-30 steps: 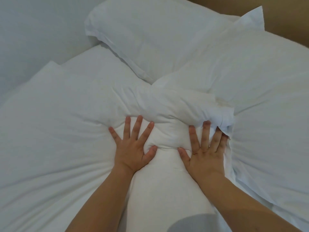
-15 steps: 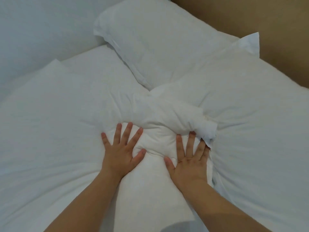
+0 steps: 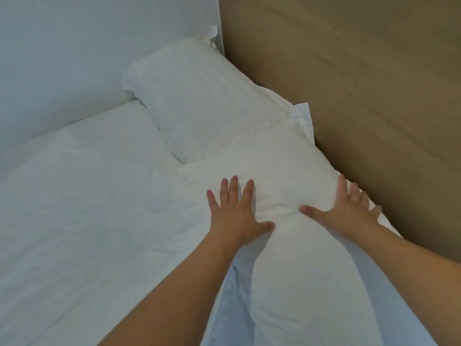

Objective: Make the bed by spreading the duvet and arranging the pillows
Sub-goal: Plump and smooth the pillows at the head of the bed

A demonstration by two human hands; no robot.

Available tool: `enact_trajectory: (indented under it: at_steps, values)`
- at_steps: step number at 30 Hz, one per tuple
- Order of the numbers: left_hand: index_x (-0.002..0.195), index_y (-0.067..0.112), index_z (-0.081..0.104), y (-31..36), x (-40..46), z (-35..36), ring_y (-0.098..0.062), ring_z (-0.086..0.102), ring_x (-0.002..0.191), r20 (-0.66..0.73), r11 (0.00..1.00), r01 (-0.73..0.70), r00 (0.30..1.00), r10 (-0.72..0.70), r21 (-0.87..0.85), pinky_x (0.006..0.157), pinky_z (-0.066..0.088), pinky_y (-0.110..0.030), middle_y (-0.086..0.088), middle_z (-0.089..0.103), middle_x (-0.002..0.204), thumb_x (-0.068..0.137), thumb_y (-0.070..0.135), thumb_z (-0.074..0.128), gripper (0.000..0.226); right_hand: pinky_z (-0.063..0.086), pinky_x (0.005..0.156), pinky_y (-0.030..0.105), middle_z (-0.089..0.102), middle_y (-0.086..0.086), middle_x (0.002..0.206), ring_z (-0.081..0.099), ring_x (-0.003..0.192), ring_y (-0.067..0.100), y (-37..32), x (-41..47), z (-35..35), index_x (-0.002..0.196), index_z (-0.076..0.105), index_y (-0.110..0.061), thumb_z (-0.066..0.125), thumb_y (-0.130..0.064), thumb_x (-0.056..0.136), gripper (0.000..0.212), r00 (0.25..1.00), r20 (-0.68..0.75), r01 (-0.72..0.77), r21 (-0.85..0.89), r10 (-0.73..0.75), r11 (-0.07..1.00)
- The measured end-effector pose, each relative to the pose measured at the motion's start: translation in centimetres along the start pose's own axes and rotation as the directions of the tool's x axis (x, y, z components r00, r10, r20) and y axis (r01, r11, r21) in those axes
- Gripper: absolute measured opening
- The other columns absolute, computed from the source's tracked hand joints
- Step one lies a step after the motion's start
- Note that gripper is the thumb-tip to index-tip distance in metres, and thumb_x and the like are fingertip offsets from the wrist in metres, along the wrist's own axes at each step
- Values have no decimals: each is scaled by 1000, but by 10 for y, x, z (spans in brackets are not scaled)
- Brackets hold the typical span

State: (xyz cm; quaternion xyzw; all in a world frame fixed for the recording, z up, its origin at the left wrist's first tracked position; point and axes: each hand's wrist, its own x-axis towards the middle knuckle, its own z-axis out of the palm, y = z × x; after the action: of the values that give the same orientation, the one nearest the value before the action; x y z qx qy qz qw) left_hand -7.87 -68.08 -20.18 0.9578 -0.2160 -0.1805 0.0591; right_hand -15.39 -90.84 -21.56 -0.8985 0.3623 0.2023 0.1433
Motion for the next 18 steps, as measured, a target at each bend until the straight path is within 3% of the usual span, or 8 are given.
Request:
enact_trajectory:
  at_steps: [3, 7, 9, 13, 15, 18]
  values:
    - [149, 30, -22, 9, 48, 13, -41, 2, 145, 145, 990, 107, 982, -120, 93, 115, 2, -58, -15, -15, 160, 54, 90, 55, 137, 4, 116, 55, -1, 15, 160, 3, 147, 33, 5, 32, 12, 147, -25, -24, 42, -101, 40, 148, 998, 52, 33, -6, -32, 999]
    - [143, 19, -35, 27, 76, 51, -56, 4, 140, 238, 968, 118, 956, -171, 224, 113, 6, -62, -26, -26, 153, 49, 91, 58, 150, 6, 116, 53, 10, 18, 157, 11, 145, 34, 13, 72, 48, 149, -18, -15, 44, -101, 39, 152, 997, 22, 73, -82, -71, 994]
    - [144, 16, -34, 38, 89, 66, -58, 1, 138, 218, 976, 137, 960, -173, 172, 112, 9, -62, -26, -27, 152, 52, 85, 63, 151, 9, 115, 52, 16, 17, 155, 16, 143, 33, 18, 88, 61, 150, -12, -14, 43, -100, 43, 149, 996, -24, 80, -89, -82, 993]
    - [146, 22, -30, 49, 92, 98, -56, -26, 134, 233, 961, 258, 945, -230, -99, 109, 3, -65, -13, -35, 151, 63, 59, 70, 135, 21, 108, 47, 33, 14, 141, 30, 132, 33, 15, 100, 78, 146, 11, -14, 42, -99, 46, 135, 992, -80, 91, -94, -99, 991]
    - [149, 22, -18, 54, 90, 108, -52, -18, 137, 162, 944, 276, 955, -248, -178, 109, 9, -65, -10, -22, 154, 66, 48, 69, 123, 25, 105, 46, 39, 12, 134, 35, 127, 32, 12, 103, 81, 141, 23, -15, 43, -98, 49, 125, 990, -98, 90, -81, -98, 993]
    - [142, 16, 14, 58, 88, 115, -42, 20, 129, -23, 947, 268, 961, -276, -179, 101, 31, -59, -11, 15, 142, 65, 33, 65, 94, 31, 98, 44, 56, 6, 119, 50, 113, 28, 9, 103, 82, 123, 45, -20, 43, -94, 59, 98, 973, -180, 129, -106, -147, 986]
